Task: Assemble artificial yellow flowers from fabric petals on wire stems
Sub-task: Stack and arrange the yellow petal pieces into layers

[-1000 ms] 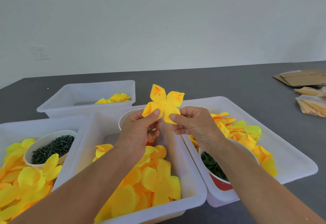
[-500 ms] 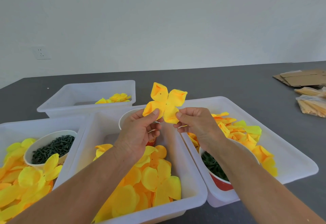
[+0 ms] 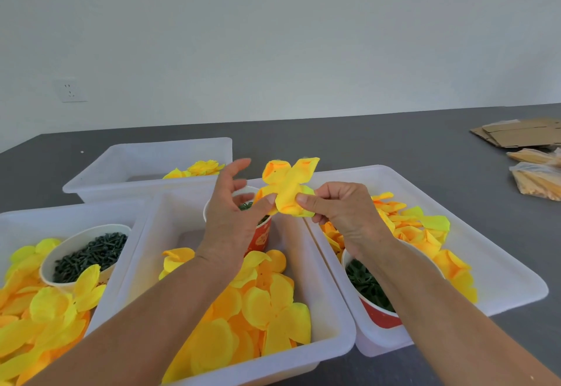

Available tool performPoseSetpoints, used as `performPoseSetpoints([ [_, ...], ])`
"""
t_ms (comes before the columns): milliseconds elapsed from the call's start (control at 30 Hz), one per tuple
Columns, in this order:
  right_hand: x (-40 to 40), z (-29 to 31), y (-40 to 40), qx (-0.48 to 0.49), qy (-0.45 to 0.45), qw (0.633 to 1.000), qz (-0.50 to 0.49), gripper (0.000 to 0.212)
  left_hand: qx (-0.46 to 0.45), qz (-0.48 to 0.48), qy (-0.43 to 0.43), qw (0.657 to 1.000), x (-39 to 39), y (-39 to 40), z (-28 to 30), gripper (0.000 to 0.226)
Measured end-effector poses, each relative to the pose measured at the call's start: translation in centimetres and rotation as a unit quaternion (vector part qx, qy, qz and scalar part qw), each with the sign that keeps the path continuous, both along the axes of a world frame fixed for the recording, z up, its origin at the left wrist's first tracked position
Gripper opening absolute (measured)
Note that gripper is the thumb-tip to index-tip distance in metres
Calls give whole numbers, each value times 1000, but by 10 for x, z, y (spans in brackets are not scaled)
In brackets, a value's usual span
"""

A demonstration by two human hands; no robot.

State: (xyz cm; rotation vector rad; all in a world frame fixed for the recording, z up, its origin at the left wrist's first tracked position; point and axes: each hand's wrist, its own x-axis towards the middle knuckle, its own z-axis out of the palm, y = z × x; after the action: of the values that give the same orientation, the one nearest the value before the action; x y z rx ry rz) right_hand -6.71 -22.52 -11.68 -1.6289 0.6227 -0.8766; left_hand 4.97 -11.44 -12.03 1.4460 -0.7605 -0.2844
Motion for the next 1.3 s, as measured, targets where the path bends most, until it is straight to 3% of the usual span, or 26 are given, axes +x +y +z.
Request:
performPoseSetpoints([
  [67,0,1,0,5,3,1000,1,17,4,-23,-108,994,-2,1,1,36],
  [167,-1,0,-1,16,-10,1000,4,23,0,-98,-137,986,-6,2,1,38],
  [367,-2,2,2,-10,-32,997,73,28,4,-189,-20,982,-10,2,-2,33],
  [467,-2,4,1,-11,-51,993,108,55,7,-227,76,971,-10,3,-2,36],
  [567,-3,6,3,4,-53,986,158,28,20,-255,126,958,-7,2,-2,36],
  [767,-4,7,2,76,-73,982,153,24,19,-209,122,970,-6,-4,-6,28],
  [933,-4,5,3,43,-36,989,138,30,26,-220,15,975,-11,0,-7,36],
  [1000,-5,6,2,50,-38,985,161,29,19,-199,28,979,-9,0,-6,32],
  [1100,-6,8,-1,80,-51,980,173,32,4,-120,113,986,-6,-1,-2,24],
  [1300,-6,7,-6,96,-44,992,64,34,20,-11,142,990,0,-4,-3,22],
])
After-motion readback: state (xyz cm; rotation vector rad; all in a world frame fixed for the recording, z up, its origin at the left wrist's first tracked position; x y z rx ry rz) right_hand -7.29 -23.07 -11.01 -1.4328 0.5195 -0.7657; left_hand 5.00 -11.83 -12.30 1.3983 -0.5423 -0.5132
